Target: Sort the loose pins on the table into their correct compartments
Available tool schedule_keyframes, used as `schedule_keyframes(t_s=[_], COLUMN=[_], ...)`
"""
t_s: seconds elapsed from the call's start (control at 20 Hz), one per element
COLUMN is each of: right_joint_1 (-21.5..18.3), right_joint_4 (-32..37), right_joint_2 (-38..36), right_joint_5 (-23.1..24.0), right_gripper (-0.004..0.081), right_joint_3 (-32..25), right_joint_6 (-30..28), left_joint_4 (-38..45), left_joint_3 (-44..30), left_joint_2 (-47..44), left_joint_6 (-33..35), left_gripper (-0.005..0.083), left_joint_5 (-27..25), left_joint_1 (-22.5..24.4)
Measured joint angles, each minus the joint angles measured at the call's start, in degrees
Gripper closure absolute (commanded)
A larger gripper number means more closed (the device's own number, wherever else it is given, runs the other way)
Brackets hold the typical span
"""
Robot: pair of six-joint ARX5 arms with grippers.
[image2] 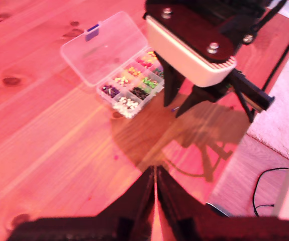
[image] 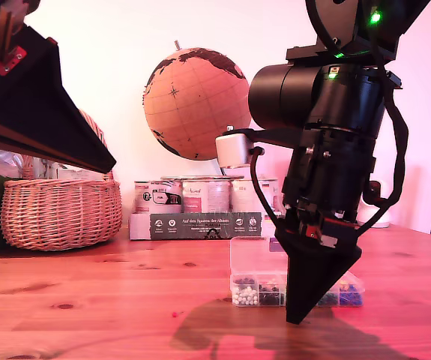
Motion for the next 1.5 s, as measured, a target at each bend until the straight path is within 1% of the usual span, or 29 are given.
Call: schedule_keyframes(t_s=[0.25, 0.4, 0.7, 1.0, 1.25, 1.45, 1.5], right_joint_1=[0.0, 0.0, -0.2, -0.4, -0.4, -0.4, -0.4], right_joint_4=[-0.9, -0.9, -0.9, -1.0, -1.6, -2.3, -2.4], right_joint_2=[0.1, 0.3, 0.5, 1.0, 1.4, 1.6, 1.6], right_joint_5=[0.0, 0.0, 0.0, 0.0, 0.0, 0.0, 0.0], right_gripper=[0.0588, 0.0588, 0.0588, 0.0597, 0.0686, 0.0783, 0.0783], right_joint_3=[0.0, 0.0, 0.0, 0.6, 1.2, 1.5, 1.5], right_joint_6=[0.0, 0.0, 0.0, 0.0, -0.1, -1.5, -1.5], left_joint_4=[1.0, 1.5, 1.5, 1.8, 1.8, 1.8, 1.8], left_joint_3=[0.0, 0.0, 0.0, 0.0, 0.0, 0.0, 0.0], left_joint_2=[0.0, 0.0, 0.0, 0.0, 0.0, 0.0, 0.0], left_joint_6=[0.0, 0.0, 0.0, 0.0, 0.0, 0.0, 0.0], left_gripper=[0.0797, 0.0797, 0.0797, 0.0797, 0.0797, 0.0797, 0.0797], left_joint_5=[-0.1, -1.6, -2.7, -2.9, -3.0, -3.0, -3.0], left_joint_1=[-0.8, -2.1, -3.6, -3.7, -3.7, -3.7, -3.7])
